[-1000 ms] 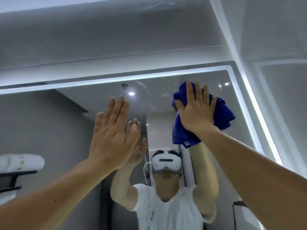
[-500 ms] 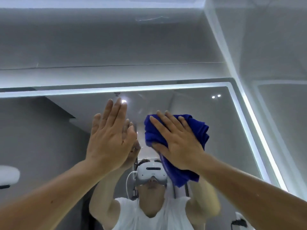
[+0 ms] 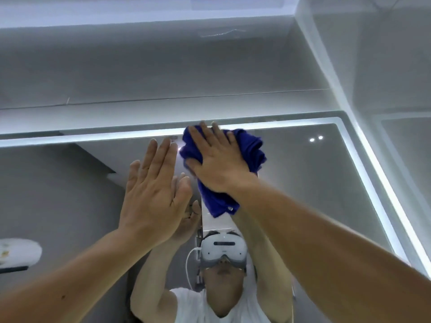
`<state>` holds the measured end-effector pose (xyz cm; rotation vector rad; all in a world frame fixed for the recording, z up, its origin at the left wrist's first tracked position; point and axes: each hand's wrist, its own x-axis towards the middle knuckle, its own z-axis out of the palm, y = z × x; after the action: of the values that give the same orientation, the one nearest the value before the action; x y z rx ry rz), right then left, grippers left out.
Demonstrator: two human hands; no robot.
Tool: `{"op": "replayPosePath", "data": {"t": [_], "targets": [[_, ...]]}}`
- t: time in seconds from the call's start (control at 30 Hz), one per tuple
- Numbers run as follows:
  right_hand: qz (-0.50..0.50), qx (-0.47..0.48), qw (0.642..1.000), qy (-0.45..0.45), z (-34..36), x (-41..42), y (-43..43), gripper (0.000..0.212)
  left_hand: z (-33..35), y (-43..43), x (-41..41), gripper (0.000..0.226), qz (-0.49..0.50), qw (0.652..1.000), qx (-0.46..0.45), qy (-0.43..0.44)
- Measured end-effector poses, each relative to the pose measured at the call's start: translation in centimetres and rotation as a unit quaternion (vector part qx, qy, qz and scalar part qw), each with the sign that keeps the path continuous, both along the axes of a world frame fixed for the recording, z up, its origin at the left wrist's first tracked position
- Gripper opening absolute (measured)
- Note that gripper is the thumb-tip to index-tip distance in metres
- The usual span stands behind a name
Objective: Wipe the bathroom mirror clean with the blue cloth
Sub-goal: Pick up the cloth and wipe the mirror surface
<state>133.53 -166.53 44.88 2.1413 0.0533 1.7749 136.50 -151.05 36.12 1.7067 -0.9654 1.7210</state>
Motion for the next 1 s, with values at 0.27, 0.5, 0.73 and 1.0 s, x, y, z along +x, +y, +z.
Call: {"op": "replayPosePath", "data": {"t": [0.27,0.5,0.73,1.0], "targets": [[-0.047,-0.101,0.992,0.066,-8.8,-4.7,-6.4,0.065,-0.1,-0.6,-1.8,0.069,-0.009,1.0,0.011,0.01],[-0.025,0.177,0.984,0.002,3.8,-4.3,-4.6,0.069,1.2,1.3,-2.2,0.072,0.015,1.0,0.007,0.015],[0.009,-0.007,0.999,0.045,-0.1,1.6,3.6,0.065,0.8,2.8,-2.4,0.08,0.013,1.0,-0.013,0.011],[-0.028,-0.034,0.999,0.029,-10.5,-3.3,-4.7,0.065,-1.5,0.8,-2.6,0.073,-0.015,1.0,0.001,0.024]]}}
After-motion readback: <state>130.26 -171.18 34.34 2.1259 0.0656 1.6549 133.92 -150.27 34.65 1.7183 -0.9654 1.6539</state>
